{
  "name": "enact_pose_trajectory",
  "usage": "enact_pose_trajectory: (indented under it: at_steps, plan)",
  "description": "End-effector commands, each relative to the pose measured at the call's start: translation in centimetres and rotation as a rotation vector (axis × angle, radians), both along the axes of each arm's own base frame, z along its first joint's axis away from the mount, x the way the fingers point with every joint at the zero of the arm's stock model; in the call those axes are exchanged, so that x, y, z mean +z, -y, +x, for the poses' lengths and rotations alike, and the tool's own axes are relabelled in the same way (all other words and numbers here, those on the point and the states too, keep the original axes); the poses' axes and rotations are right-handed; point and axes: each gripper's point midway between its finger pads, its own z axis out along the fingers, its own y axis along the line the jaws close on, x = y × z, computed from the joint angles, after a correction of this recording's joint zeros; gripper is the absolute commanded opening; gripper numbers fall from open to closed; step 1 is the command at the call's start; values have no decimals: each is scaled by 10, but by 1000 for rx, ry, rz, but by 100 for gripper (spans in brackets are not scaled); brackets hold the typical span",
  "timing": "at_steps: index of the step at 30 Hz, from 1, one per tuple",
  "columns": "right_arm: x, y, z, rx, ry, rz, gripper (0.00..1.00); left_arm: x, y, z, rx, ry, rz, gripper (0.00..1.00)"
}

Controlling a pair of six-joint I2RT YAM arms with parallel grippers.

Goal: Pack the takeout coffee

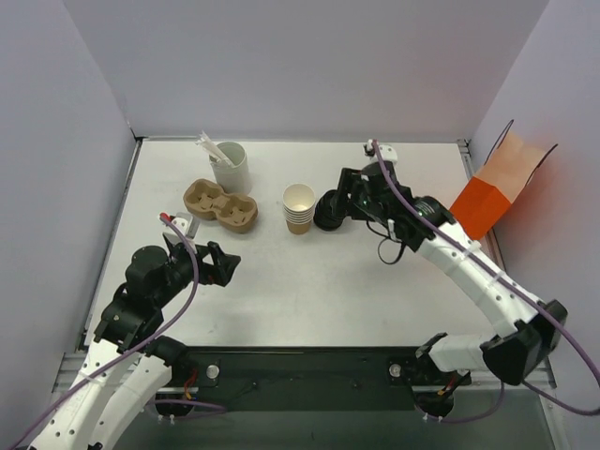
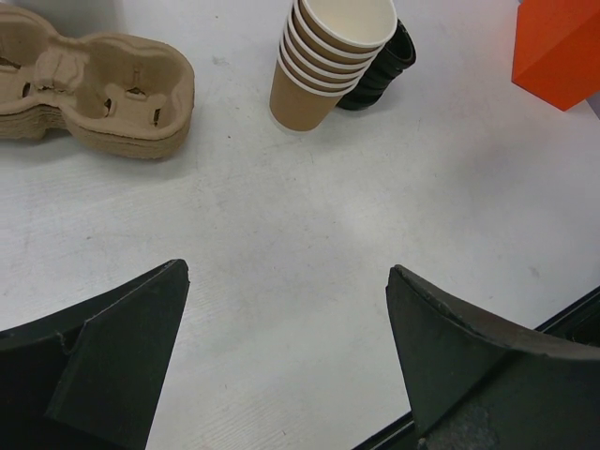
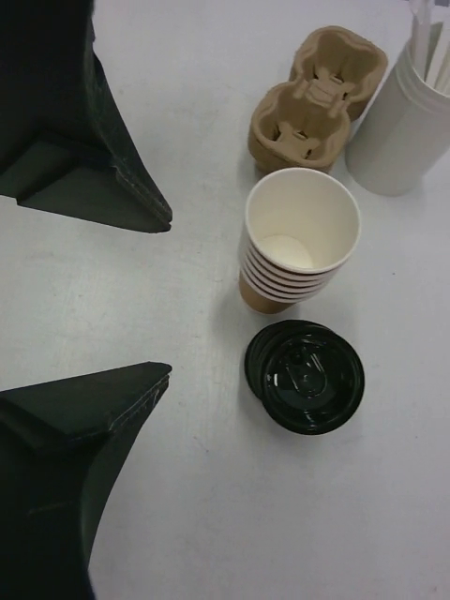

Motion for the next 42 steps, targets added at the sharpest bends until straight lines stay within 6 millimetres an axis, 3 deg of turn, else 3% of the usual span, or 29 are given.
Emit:
enact_pose_trajectory:
  at_steps: [1, 4, 11, 18, 36, 42]
  plan:
    - [-6, -13, 44, -74, -4, -90, 53, 11, -2, 5, 14, 41, -2, 96]
    - [-15, -23, 69, -94, -11, -145, 44, 11, 0, 3, 4, 44, -6, 95]
    - [-41, -44, 101, -96, -45, -206, 40, 13, 1, 1, -7, 56, -12, 95]
    - [-63, -57, 110, -82, -91, -203, 37, 11, 3, 1, -17, 51, -9, 94]
    - [-86, -70, 115, -41, -146, -215, 31, 8, 4, 3, -20, 43, -6, 93]
    - [-83, -69, 116, -40, -138, -222, 14, 6, 5, 3, -20, 36, -1, 90]
